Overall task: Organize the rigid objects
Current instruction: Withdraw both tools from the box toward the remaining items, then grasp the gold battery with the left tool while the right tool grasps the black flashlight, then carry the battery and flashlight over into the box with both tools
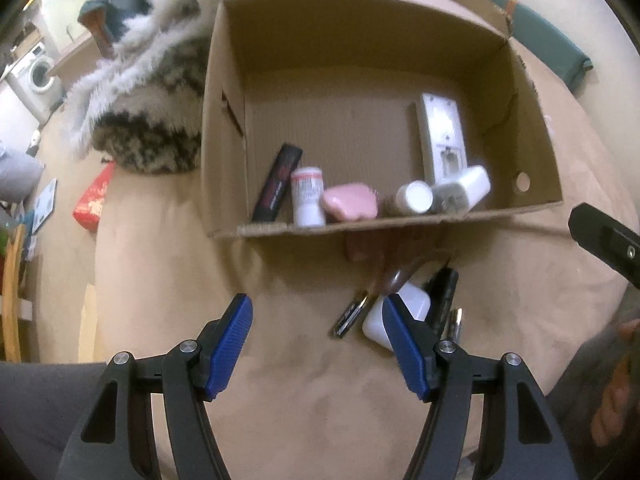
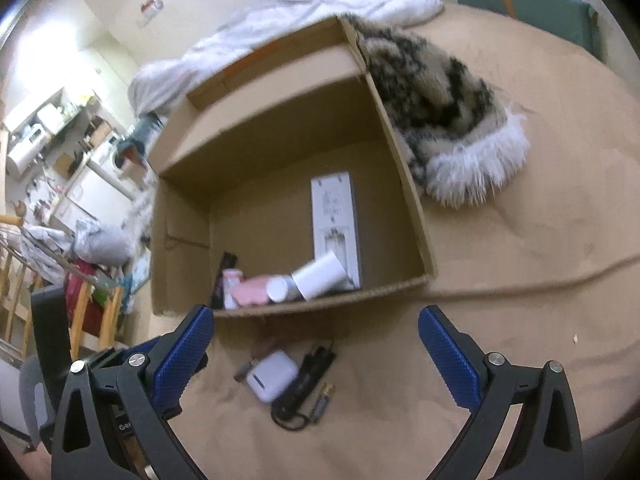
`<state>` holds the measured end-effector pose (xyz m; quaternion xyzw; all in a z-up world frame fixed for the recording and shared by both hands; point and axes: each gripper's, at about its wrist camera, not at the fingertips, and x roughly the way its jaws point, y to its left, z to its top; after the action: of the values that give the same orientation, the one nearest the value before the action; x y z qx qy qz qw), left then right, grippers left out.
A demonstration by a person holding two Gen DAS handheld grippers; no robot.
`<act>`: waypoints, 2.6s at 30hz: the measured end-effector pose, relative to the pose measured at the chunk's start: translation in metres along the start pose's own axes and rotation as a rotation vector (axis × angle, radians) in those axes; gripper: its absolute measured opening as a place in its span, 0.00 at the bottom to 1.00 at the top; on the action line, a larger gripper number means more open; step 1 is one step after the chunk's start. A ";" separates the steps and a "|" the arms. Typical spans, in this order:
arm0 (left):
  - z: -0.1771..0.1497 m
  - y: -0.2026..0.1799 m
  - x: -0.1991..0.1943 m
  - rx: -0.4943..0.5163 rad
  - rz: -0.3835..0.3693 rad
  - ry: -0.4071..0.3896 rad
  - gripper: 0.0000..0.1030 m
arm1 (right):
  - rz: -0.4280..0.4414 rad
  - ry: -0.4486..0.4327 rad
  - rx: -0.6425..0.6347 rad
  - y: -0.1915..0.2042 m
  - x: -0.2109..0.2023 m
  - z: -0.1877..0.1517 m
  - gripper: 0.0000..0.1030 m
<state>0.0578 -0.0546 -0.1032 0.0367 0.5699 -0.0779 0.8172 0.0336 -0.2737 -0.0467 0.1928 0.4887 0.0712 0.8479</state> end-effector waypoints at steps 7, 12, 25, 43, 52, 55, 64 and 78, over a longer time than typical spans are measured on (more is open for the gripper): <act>-0.002 0.016 0.015 -0.084 0.004 0.060 0.63 | -0.081 0.104 0.042 -0.009 0.020 -0.009 1.00; 0.001 0.029 0.023 -0.146 0.004 0.080 0.63 | -0.049 0.124 0.129 -0.022 0.024 -0.010 1.00; 0.009 0.011 0.072 -0.091 -0.074 0.206 0.39 | -0.012 0.175 0.188 -0.027 0.041 -0.009 1.00; 0.018 0.028 0.083 -0.062 -0.081 0.213 0.09 | 0.007 0.207 0.208 -0.029 0.046 -0.012 1.00; 0.016 0.047 0.062 -0.135 -0.057 0.168 0.09 | 0.143 0.383 0.274 -0.026 0.093 -0.022 0.34; 0.019 0.049 0.056 -0.156 -0.052 0.167 0.09 | 0.116 0.406 0.260 -0.022 0.107 -0.025 0.34; 0.016 0.039 0.050 -0.155 -0.039 0.161 0.09 | 0.083 0.403 0.257 -0.016 0.126 -0.032 0.34; 0.009 0.041 0.040 -0.196 -0.023 0.140 0.09 | 0.084 0.318 0.156 0.004 0.100 -0.032 0.21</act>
<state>0.0867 -0.0188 -0.1390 -0.0448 0.6309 -0.0285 0.7741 0.0576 -0.2306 -0.1399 0.2644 0.6123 0.0982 0.7386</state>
